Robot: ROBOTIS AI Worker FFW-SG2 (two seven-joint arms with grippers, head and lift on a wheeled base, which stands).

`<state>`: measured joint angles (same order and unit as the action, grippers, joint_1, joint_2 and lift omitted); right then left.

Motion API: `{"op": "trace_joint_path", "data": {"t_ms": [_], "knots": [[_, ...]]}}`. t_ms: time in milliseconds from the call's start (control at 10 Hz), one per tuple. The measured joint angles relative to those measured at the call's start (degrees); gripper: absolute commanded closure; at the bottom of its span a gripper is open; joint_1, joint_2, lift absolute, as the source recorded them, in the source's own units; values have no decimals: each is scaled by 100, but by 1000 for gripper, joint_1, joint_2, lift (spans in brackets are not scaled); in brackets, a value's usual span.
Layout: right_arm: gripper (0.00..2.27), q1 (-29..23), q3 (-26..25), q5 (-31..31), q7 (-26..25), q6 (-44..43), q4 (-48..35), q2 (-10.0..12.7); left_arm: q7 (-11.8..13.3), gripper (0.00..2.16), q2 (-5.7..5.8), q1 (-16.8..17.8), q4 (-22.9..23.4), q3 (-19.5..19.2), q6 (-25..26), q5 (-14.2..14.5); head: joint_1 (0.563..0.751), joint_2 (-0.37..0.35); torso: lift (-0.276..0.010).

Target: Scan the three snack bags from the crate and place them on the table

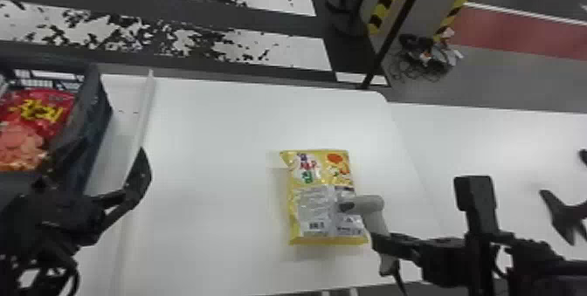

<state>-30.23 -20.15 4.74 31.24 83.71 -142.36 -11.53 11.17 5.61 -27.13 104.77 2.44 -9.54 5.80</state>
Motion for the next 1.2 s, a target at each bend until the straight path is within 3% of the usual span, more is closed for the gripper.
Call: {"op": "trace_joint_path", "data": {"t_ms": [200, 600, 1200], "knots": [[2256, -70, 239, -10, -5, 553, -521, 1, -1, 73, -11, -40, 0, -23, -45, 0, 695, -174, -62], [2256, -91, 909, -324, -39, 608, -775, 0, 0, 73, -28, -73, 9, -33, -69, 1, 695, -100, -62], [2256, -39, 1154, -539, -84, 608, -497, -23, -1, 73, -34, -73, 4, -7, -69, -1, 695, -103, -62]]}}
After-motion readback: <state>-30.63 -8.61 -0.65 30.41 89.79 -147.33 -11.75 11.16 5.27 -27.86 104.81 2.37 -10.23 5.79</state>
